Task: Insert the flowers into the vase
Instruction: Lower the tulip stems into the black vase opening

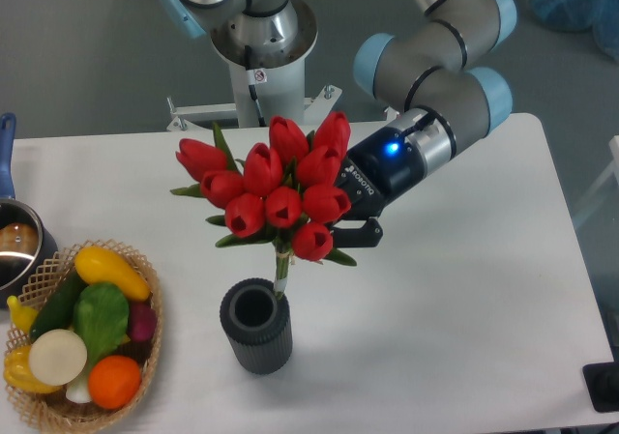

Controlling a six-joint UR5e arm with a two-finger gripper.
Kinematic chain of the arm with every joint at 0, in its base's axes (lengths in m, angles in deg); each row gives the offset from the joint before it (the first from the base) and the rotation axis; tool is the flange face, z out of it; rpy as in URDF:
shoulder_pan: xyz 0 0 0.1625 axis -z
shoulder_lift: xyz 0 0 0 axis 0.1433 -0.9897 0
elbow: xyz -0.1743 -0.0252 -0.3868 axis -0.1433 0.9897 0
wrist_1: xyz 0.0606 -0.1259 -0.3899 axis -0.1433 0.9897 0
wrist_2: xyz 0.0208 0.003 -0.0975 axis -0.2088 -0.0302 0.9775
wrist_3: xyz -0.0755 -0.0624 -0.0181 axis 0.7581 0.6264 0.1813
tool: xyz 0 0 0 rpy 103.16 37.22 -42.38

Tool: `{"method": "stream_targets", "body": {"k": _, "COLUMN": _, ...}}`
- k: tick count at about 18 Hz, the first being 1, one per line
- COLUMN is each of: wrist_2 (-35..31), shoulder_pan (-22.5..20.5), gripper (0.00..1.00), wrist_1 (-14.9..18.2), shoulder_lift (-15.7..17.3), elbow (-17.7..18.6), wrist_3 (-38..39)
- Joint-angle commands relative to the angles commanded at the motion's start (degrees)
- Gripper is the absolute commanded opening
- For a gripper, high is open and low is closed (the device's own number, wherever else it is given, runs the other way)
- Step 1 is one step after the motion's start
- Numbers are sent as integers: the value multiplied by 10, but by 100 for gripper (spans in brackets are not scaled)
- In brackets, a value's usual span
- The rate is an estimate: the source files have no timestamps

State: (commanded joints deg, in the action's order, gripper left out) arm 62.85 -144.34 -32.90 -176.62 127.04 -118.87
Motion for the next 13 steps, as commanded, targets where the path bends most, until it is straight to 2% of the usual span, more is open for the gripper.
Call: {"method": "stream_targets", "body": {"k": 13, "wrist_2": -1, "shoulder_pan": 18, "gripper": 20, "wrist_1": -1, "shoulder_lift": -19, "elbow": 7, "wrist_3": -1}}
